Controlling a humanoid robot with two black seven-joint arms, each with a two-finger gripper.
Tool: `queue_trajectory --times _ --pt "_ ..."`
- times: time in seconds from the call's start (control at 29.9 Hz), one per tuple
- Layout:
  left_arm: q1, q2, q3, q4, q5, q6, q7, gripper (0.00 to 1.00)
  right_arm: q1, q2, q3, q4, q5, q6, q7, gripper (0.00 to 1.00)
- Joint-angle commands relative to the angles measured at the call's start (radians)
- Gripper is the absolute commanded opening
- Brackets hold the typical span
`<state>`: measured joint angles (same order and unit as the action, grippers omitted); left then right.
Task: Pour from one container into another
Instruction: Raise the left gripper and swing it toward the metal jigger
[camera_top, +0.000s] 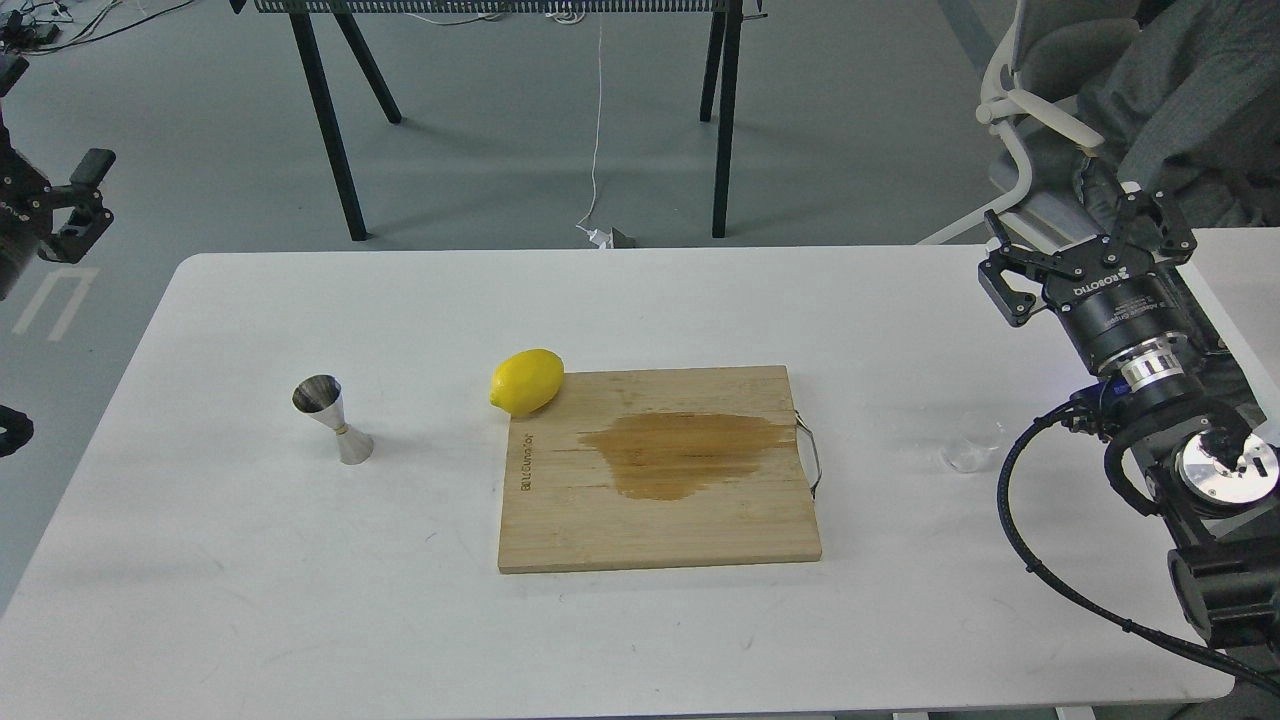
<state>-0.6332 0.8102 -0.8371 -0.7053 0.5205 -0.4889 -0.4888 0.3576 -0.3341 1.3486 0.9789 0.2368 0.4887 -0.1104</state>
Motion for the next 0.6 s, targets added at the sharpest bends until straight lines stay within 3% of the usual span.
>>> queue_trajectory --times 0.0,0.13,0.23,0.57 --pt "-0.008 0.064 0.000 -0.124 0.201 0.000 0.000 1.00 0.003 0.000 0.001 0.001 0.001 0.000 0.000 0.99" --pt "0.007 0.112 0.012 -0.342 0.419 0.000 0.000 1.00 0.000 0.000 0.001 0.001 -0.001 0.000 0.000 0.99" --pt "0.042 0.107 0.019 -0.428 0.505 0.000 0.000 1.00 -0.002 0.000 0.003 0.001 -0.001 0.000 0.000 0.99" --pt "0.118 0.033 0.236 -0.453 0.748 0.660 0.000 1.00 -0.008 -0.002 -0.003 -0.006 -0.004 0.000 0.000 0.99"
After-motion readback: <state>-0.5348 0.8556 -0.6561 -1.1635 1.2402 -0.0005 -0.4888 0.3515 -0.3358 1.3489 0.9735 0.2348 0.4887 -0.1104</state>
